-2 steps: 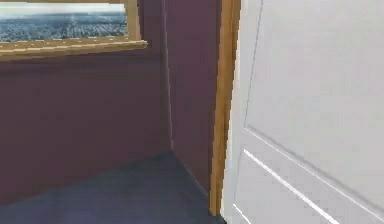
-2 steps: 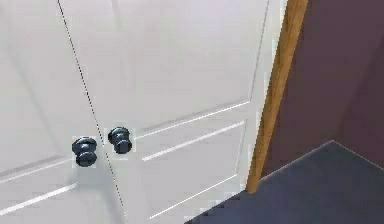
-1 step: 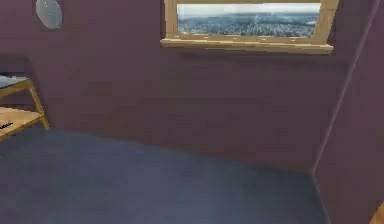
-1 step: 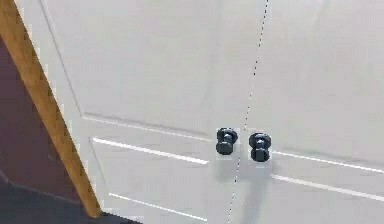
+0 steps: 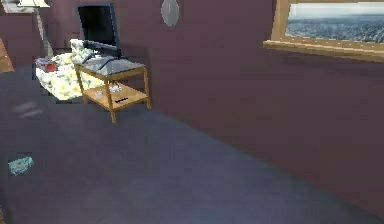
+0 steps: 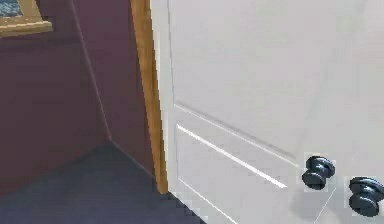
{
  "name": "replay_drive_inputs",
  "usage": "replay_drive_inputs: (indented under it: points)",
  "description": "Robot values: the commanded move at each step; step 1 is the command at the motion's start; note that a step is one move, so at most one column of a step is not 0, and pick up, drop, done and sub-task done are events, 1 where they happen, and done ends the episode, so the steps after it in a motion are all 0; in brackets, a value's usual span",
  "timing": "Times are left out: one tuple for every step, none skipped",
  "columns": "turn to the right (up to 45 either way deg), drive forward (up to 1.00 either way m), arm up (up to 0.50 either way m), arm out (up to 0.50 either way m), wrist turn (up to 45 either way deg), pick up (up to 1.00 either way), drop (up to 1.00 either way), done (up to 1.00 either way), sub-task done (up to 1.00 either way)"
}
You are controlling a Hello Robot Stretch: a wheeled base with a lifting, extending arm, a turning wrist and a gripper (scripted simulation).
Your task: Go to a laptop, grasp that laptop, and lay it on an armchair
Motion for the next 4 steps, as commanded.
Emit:
replay_drive_inputs:
  points:
    - [0.0,0.8,0.0,0.0,0.0,0.0,0.0,0.0,0.0]
    - [-42.0,0.0,0.0,0.0,0.0,0.0,0.0,0.0,0.0]
    - [0.0,0.05,0.0,0.0,0.0,0.0,0.0,0.0,0.0]
    - [-3.0,0.0,0.0,0.0,0.0,0.0,0.0,0.0,0.0]
